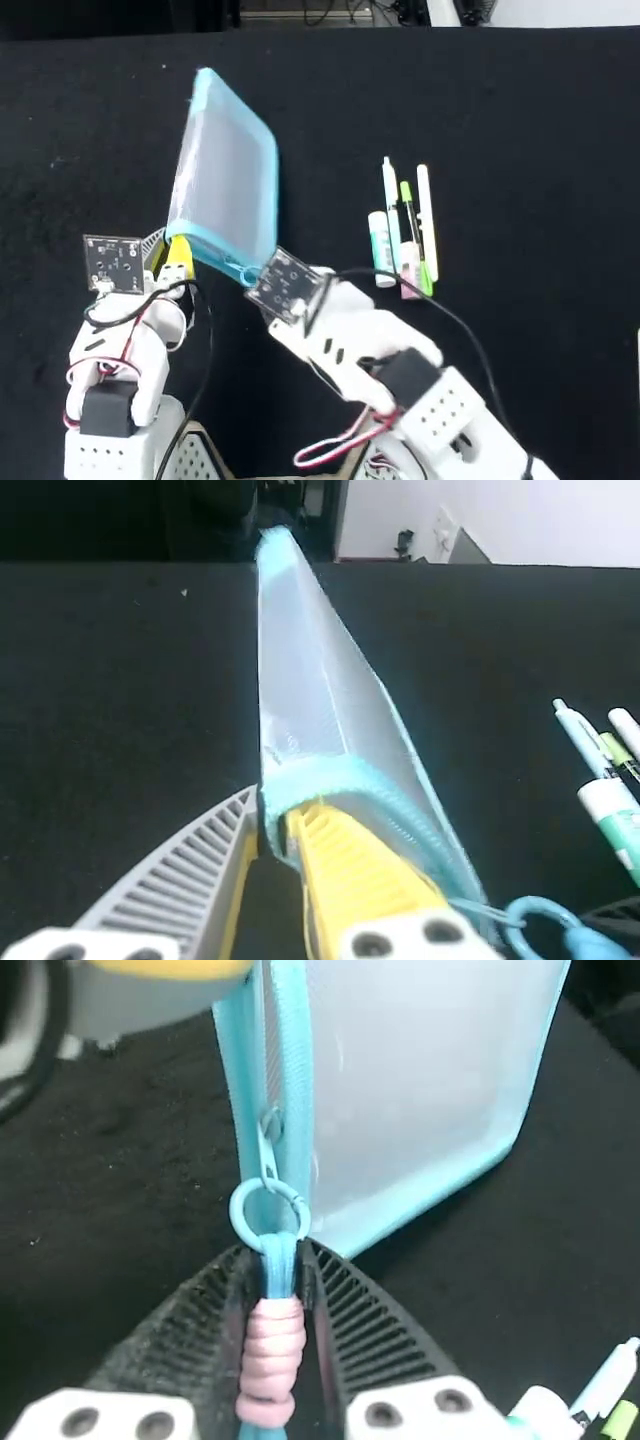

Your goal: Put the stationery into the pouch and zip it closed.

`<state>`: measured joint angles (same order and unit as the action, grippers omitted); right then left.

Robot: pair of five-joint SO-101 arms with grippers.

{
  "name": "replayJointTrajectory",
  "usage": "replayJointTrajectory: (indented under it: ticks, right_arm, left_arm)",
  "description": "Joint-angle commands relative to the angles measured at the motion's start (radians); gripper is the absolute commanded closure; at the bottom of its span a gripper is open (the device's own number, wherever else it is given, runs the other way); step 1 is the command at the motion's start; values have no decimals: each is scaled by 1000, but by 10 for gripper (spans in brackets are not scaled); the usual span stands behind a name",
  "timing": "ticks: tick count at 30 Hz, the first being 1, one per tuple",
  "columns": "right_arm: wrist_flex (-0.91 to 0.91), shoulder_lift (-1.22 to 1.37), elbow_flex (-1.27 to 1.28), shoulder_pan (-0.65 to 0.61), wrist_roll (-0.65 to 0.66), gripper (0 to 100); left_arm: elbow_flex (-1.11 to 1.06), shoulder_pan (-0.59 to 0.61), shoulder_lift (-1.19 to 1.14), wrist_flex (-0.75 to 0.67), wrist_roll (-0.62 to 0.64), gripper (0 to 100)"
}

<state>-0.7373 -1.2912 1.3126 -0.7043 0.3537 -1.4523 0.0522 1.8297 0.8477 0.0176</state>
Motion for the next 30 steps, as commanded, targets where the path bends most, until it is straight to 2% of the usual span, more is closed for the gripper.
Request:
replayJointTrajectory:
  ticks: [1,5,7,11,18,23,30]
  right_arm:
    - [-55,-113,-1,37,5,988]
    - [-55,-131,21,37,5,988]
    - [-55,-131,22,37,5,988]
    - [-55,-133,18,40,5,988]
    - [-55,-139,15,40,5,988]
    - [-55,-140,15,40,5,988]
    - [-55,-140,13,40,5,988]
  left_arm:
    - [44,53,-5,3,-38,943]
    - [50,48,-5,40,-38,828]
    - [48,48,-5,43,-40,803]
    - [38,31,-5,44,-115,801]
    - [-44,-96,-5,37,-239,798]
    - [-64,-113,-5,28,-258,798]
    - [-153,-104,-6,-80,-250,803]
